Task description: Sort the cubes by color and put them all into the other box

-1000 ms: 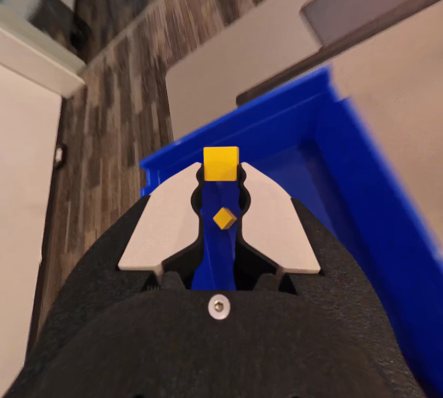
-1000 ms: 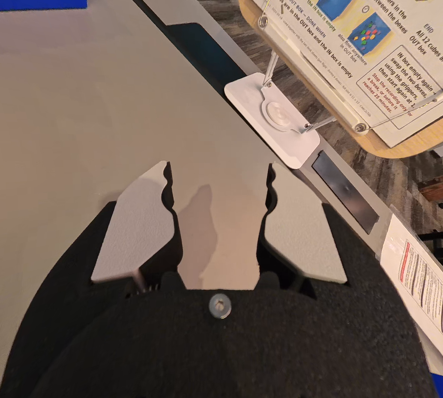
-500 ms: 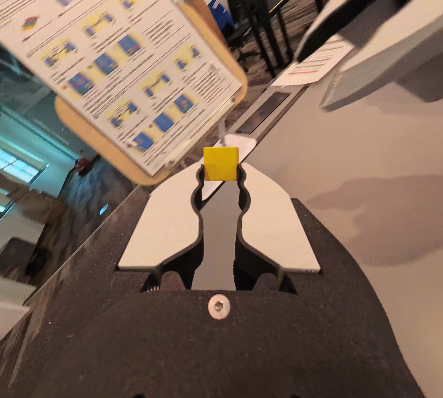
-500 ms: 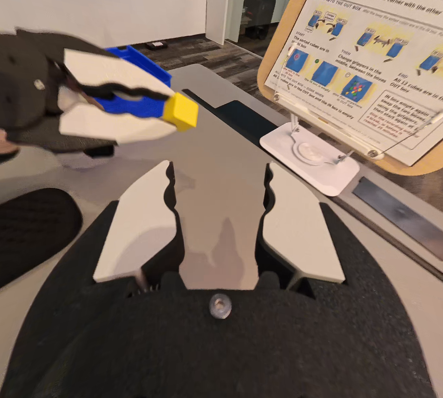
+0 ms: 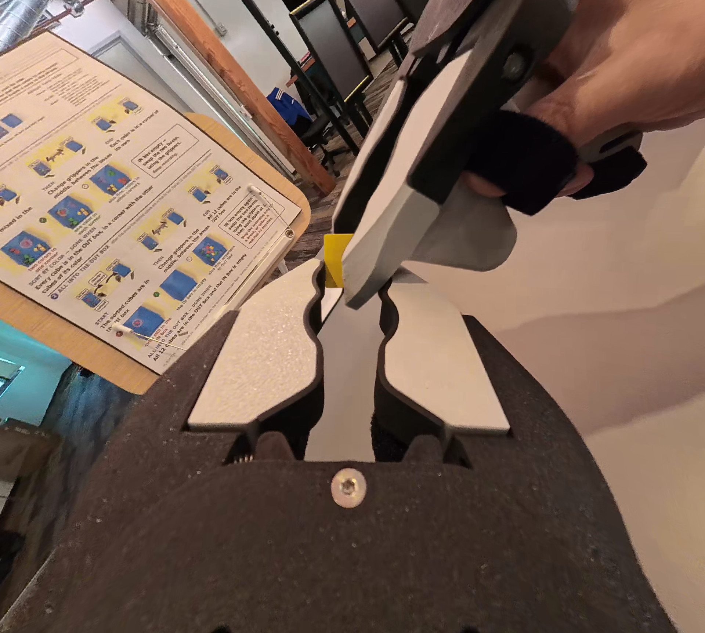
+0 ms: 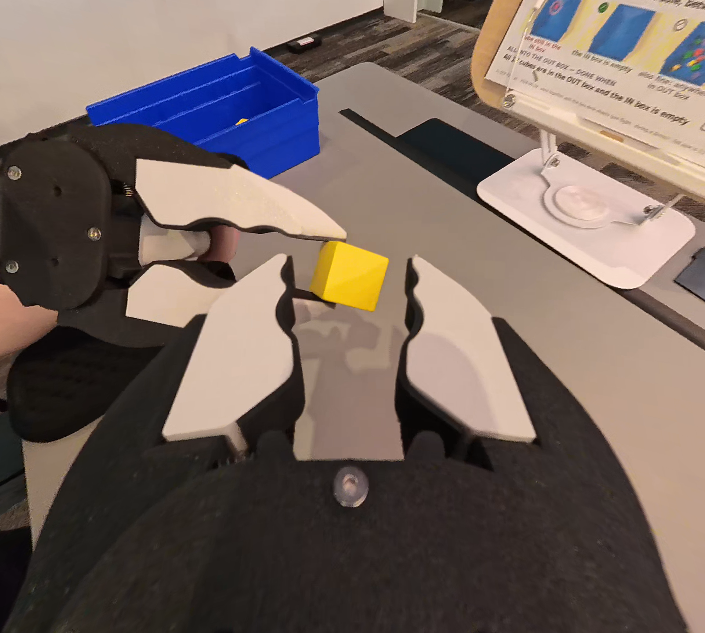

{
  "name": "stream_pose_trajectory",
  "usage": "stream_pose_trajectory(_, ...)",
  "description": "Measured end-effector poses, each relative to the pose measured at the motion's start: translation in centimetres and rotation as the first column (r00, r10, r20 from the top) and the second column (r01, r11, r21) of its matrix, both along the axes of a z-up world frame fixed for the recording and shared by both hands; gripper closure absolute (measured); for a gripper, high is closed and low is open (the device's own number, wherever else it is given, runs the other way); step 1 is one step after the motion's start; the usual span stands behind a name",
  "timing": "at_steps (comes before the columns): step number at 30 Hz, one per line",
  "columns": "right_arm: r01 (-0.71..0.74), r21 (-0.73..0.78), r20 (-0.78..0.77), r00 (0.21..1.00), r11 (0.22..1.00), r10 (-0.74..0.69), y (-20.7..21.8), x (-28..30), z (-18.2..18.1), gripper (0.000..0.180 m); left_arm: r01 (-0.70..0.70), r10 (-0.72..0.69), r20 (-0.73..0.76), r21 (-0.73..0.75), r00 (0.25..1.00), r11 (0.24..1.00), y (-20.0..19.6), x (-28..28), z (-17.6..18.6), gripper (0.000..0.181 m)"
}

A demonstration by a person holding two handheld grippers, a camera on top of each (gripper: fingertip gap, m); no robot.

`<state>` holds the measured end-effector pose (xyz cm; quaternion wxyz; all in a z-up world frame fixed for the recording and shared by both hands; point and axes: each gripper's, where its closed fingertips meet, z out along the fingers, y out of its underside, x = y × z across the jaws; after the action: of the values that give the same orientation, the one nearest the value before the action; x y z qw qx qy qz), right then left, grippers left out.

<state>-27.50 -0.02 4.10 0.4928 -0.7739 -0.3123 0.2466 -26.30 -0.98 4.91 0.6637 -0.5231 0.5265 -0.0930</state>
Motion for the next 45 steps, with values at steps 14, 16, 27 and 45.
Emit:
stream_pose_trajectory(14, -0.016, 0.012, 0.059, 0.998, 1.000, 0.015, 0.8, 1.5, -0.2, 0.151, -0.025, 0.027, 0.070, -0.031, 0.997, 0.999, 0.0, -0.1, -0.1, 0.148)
stream_pose_trajectory(16, 0.015, 0.035, 0.100, 0.995, 0.999, -0.018, 1.4, 3.1, 0.2, 0.151, -0.044, 0.050, 0.095, -0.064, 0.994, 0.997, 0.4, -0.4, -0.1, 0.146)
stream_pose_trajectory(27, 0.389, 0.315, 0.508, 0.701, 0.866, -0.500, 3.5, 25.5, 4.0, 0.151, -0.111, 0.123, 0.038, -0.234, 0.992, 0.966, 2.4, -0.9, -6.0, 0.147)
stream_pose_trajectory(45, 0.799, -0.144, 0.622, 0.532, 0.583, -0.575, -6.8, 52.3, -11.5, 0.150, -0.109, 0.085, -0.089, -0.306, 0.992, 0.946, 2.3, 0.0, -11.5, 0.150)
